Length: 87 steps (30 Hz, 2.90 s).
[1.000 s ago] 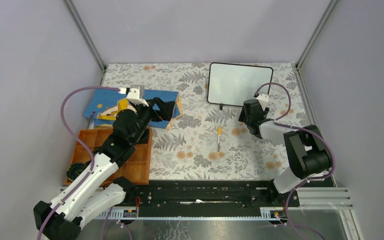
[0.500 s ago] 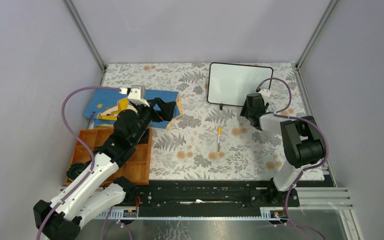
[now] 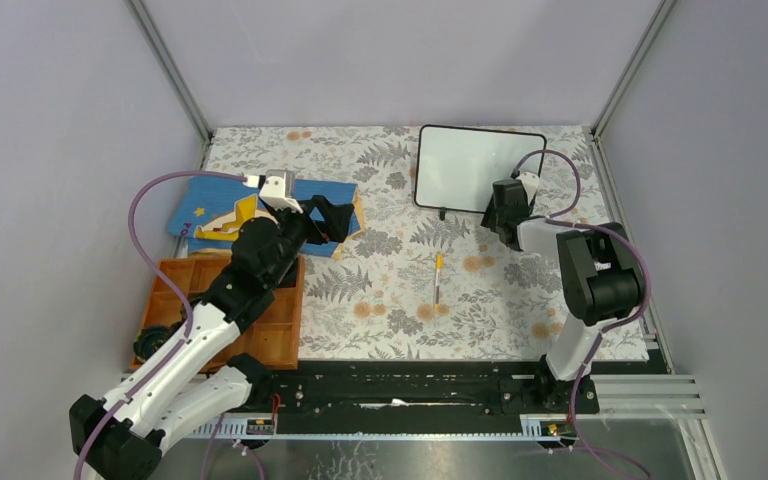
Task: Write a sentence on the whiteboard
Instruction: Move the whiteboard to the center of the board.
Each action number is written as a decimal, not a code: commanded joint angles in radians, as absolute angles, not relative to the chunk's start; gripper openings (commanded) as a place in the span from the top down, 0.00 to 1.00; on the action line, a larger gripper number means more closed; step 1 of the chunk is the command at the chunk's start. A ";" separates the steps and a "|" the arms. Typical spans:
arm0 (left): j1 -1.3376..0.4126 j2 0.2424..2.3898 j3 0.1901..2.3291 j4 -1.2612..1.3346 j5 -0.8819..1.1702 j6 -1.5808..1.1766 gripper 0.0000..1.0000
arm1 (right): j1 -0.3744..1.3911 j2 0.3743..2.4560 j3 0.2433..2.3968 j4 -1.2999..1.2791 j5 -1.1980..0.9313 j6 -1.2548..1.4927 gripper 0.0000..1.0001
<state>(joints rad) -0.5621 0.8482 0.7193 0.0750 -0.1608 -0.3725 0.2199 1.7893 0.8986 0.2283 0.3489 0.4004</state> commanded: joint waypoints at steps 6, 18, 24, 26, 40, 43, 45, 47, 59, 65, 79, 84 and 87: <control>-0.567 0.850 0.713 0.108 -0.169 -0.377 0.01 | 0.203 1.816 0.963 0.206 0.340 0.416 0.45; -0.568 0.846 0.713 0.109 -0.162 -0.381 0.01 | 0.203 1.829 0.976 0.204 0.318 0.395 0.62; -0.568 0.847 0.713 0.109 -0.154 -0.385 0.01 | 0.203 1.819 0.965 0.205 0.303 0.387 0.70; -0.569 0.844 0.712 0.109 -0.156 -0.385 0.01 | 0.203 1.813 0.960 0.203 0.296 0.385 0.72; -0.576 0.841 0.713 0.112 -0.140 -0.393 0.01 | 0.242 1.767 0.909 0.170 0.298 0.366 0.79; -0.579 0.837 0.714 0.112 -0.137 -0.394 0.01 | 0.260 1.744 0.885 0.162 0.307 0.360 0.80; -0.581 0.835 0.714 0.112 -0.135 -0.396 0.01 | 0.277 1.730 0.870 0.156 0.316 0.357 0.80; -0.585 0.832 0.712 0.112 -0.133 -0.395 0.01 | 0.292 1.717 0.856 0.149 0.327 0.353 0.81; -0.609 0.830 0.717 0.106 -0.130 -0.396 0.01 | 0.452 1.615 0.751 0.098 0.383 0.317 0.86; -0.615 0.839 0.717 0.109 -0.115 -0.402 0.01 | 0.489 1.557 0.693 0.086 0.309 0.334 0.89; -0.624 0.872 0.718 0.109 -0.107 -0.402 0.01 | 0.539 1.465 0.612 0.082 0.169 0.292 0.93; -0.625 0.878 0.718 0.108 -0.110 -0.401 0.01 | 0.563 1.486 0.624 0.095 0.135 0.252 0.93; -0.626 0.879 0.718 0.109 -0.115 -0.398 0.01 | 0.563 1.508 0.629 0.096 0.136 0.250 0.93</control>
<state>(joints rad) -0.6186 0.8787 0.7193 0.0750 -0.1135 -0.3988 0.5411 1.4864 0.6155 0.1009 0.2142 0.2813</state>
